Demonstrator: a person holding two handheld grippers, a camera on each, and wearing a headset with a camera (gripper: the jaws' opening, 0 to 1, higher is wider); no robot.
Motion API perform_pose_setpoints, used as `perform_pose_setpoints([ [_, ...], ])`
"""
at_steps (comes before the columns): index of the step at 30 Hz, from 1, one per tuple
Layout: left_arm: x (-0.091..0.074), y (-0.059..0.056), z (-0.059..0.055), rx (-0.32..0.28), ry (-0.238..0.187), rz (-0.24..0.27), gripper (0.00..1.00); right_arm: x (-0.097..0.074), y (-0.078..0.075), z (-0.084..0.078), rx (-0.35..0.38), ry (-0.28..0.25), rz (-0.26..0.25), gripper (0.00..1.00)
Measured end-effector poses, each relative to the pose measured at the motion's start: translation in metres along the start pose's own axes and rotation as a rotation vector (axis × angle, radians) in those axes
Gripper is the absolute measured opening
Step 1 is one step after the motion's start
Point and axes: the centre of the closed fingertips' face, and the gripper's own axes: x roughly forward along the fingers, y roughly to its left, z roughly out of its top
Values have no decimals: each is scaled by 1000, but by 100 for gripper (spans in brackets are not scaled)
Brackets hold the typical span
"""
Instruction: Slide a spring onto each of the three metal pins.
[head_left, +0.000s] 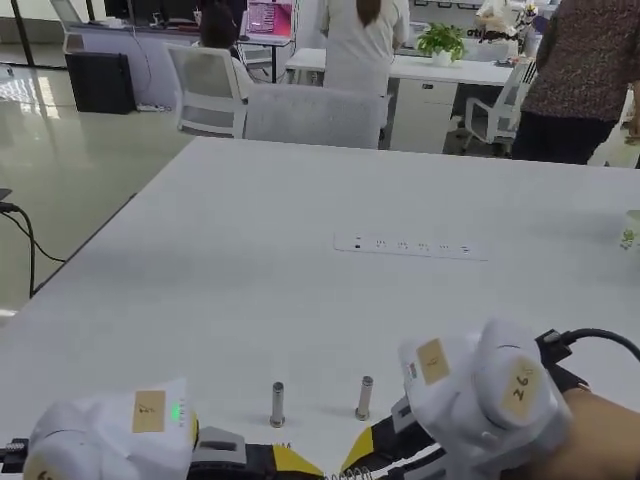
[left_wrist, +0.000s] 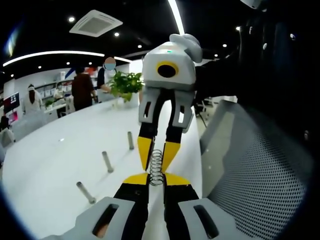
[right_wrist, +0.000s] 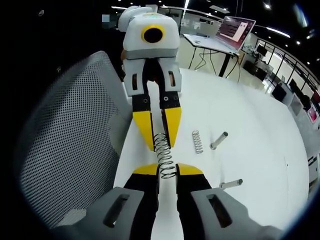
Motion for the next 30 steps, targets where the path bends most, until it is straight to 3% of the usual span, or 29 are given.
perform_pose_setpoints([
  [9,0,0,-3,5,8,3,2,-10,3,17,16,-37,14,9],
  [21,2,-2,-7,4,19,-1,3,-9,10,33,-13,-36,41,8],
  [30,3,0,-8,-5,19,5,3,-8,9,32,-25,-18,41,8],
])
